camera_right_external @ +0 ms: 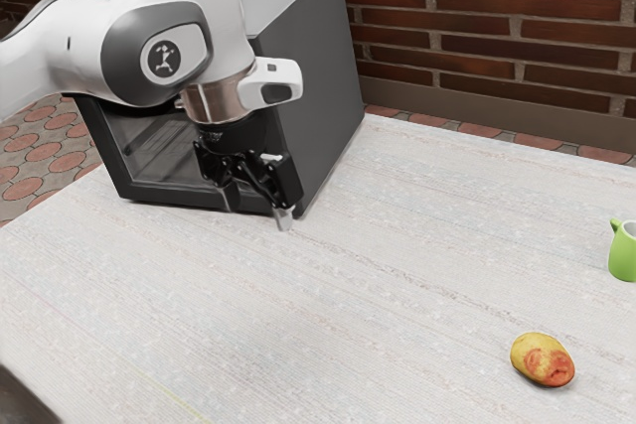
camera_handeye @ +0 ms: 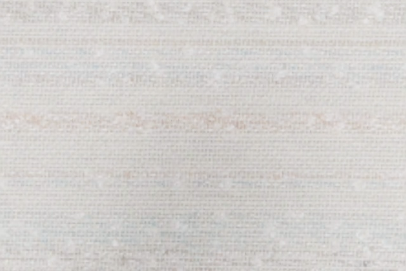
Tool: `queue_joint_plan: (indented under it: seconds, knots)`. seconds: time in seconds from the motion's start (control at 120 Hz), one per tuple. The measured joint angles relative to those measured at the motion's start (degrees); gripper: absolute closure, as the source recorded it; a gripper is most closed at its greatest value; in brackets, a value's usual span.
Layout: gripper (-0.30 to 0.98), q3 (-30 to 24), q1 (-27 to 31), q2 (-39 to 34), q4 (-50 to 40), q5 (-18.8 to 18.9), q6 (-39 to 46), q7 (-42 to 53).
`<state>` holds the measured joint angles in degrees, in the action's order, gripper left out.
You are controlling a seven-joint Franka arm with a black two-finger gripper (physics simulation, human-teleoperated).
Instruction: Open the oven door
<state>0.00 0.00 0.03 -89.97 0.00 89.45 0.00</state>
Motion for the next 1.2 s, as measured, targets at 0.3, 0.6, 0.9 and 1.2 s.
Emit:
queue_joint_plan:
  seconds: [0.3,0.6,0.9,1.2]
  knots:
    - [0.0,-7.1,6.2,3.1,12.6,0.9,-5.7,-1.3]
    - [0.0,7.4,-3.9,-1.0,26.1,9.1,-2.4,15.5]
    - [0.0,22.4,1.8,-4.5,4.0,-1.1,22.2,42.5]
    - [0.0,21.4,7.0,-6.1,-4.1,-7.8,37.4,64.6]
